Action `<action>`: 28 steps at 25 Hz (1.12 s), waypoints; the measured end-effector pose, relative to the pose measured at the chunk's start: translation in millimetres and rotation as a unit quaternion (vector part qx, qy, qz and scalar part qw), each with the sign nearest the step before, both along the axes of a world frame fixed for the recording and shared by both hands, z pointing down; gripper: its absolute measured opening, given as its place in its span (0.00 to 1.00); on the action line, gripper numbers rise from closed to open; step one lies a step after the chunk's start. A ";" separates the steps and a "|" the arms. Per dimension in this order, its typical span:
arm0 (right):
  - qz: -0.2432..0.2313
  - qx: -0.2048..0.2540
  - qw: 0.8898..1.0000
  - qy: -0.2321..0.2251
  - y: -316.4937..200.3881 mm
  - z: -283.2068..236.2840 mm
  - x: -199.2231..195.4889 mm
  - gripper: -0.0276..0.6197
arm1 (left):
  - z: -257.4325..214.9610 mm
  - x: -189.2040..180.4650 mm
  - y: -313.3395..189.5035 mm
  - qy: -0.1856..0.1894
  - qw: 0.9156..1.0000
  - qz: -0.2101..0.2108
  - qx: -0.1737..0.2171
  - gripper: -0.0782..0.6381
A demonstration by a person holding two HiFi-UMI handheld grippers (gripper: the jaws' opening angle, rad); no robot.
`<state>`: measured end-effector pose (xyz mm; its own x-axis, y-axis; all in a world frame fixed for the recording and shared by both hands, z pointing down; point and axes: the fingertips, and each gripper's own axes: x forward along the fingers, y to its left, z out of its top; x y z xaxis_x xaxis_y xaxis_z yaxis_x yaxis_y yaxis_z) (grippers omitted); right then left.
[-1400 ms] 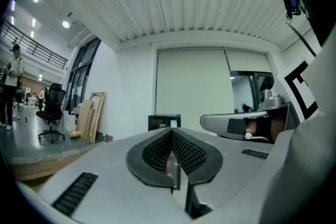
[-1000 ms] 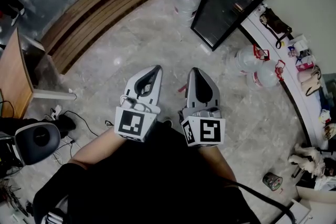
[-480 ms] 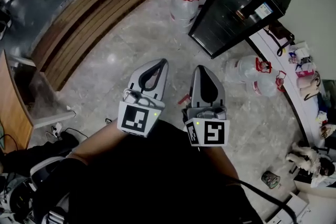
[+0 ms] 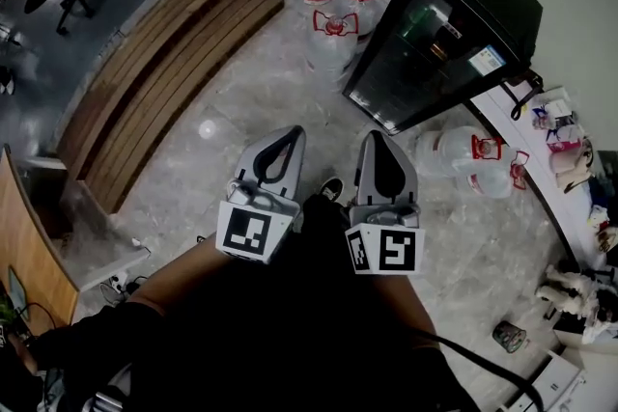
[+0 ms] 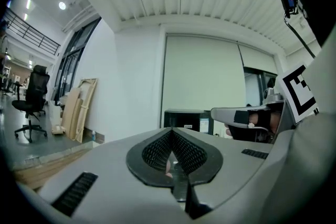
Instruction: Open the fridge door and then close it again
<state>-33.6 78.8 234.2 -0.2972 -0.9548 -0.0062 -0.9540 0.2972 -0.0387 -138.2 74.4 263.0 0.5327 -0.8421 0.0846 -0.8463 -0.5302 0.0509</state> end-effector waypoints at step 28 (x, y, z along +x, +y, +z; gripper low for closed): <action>0.018 -0.067 0.998 -0.010 -359.8 128.4 141.8 0.07 | 157.4 198.2 -389.6 -0.018 0.986 0.161 -0.031 0.21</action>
